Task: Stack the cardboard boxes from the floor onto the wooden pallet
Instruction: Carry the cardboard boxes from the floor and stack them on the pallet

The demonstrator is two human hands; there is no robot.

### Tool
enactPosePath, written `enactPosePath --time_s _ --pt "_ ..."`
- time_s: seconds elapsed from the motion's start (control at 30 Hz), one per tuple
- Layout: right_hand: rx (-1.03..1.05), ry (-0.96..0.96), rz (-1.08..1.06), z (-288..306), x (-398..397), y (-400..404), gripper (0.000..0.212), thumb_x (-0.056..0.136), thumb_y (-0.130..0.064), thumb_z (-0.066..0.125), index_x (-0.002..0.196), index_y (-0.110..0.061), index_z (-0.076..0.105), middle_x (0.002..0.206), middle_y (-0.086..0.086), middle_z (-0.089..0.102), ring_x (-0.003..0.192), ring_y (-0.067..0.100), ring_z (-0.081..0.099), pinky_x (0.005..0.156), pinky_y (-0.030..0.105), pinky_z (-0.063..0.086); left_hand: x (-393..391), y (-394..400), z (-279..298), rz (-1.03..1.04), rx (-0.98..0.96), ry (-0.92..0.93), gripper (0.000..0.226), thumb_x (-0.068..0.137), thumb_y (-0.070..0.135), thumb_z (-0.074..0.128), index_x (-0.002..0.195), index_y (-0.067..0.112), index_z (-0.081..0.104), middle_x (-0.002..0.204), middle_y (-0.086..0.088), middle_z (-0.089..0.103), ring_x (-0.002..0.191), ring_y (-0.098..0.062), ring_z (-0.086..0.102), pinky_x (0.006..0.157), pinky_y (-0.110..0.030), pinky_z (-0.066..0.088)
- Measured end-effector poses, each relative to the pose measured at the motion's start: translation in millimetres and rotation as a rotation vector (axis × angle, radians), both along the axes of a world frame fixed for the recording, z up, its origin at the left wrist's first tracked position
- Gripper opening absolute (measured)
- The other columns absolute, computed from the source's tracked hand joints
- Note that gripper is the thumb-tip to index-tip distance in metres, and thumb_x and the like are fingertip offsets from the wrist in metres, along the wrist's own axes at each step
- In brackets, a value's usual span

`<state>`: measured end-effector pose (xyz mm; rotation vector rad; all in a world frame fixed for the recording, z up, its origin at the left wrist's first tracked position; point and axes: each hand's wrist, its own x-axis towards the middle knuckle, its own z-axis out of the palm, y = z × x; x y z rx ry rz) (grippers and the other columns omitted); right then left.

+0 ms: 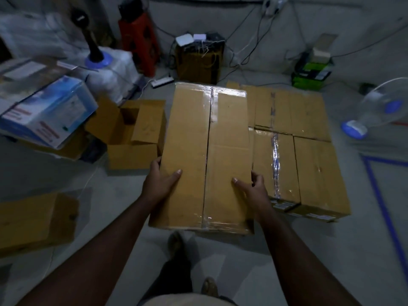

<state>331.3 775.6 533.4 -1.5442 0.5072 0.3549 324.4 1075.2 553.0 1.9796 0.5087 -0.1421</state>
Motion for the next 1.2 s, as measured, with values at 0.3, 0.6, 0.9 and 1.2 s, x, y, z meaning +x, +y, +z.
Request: enactPosePath --time_s 0.3,0.6,0.9,1.2 --pt "0.011 -0.047 -0.042 0 122 -8 0.082 0.088 -0.028 0.08 0.155 -0.032 0.033 0.14 -0.002 0.044 0.102 0.015 0.054 0.067 0.032 0.049 150 -2 -4 -0.089 -0.063 -0.036 0.082 0.083 0.052 0.078 0.148 0.031 0.032 0.141 -0.001 0.056 0.118 -0.024 0.06 0.098 -0.051 0.054" --pt "0.134 0.039 -0.117 3 225 -24 0.088 0.082 -0.025 0.084 0.153 -0.043 0.036 0.139 0.005 0.055 0.114 0.033 0.064 0.082 0.051 0.061 276 -20 -9 -0.159 -0.09 0.002 0.081 0.083 0.05 0.078 0.148 0.03 0.034 0.136 0.0 0.057 0.113 -0.023 0.061 0.097 -0.053 0.055" --pt "0.169 0.076 -0.02 -21 351 -89 0.099 0.072 -0.039 0.093 0.152 -0.054 0.036 0.151 0.009 0.054 0.123 0.035 0.064 0.095 0.058 0.058 388 -77 -28 -0.19 -0.216 0.09 0.103 0.07 0.04 0.09 0.152 0.031 0.028 0.135 -0.001 0.054 0.116 -0.024 0.059 0.095 -0.051 0.055" --pt "0.055 0.023 0.113 -39 502 -119 0.099 0.075 -0.053 0.084 0.156 -0.052 0.025 0.164 0.005 0.038 0.141 0.032 0.048 0.112 0.055 0.046 513 -110 -30 -0.088 -0.198 0.117 0.104 0.073 0.031 0.089 0.155 0.031 0.024 0.138 -0.002 0.051 0.118 -0.028 0.059 0.095 -0.051 0.054"
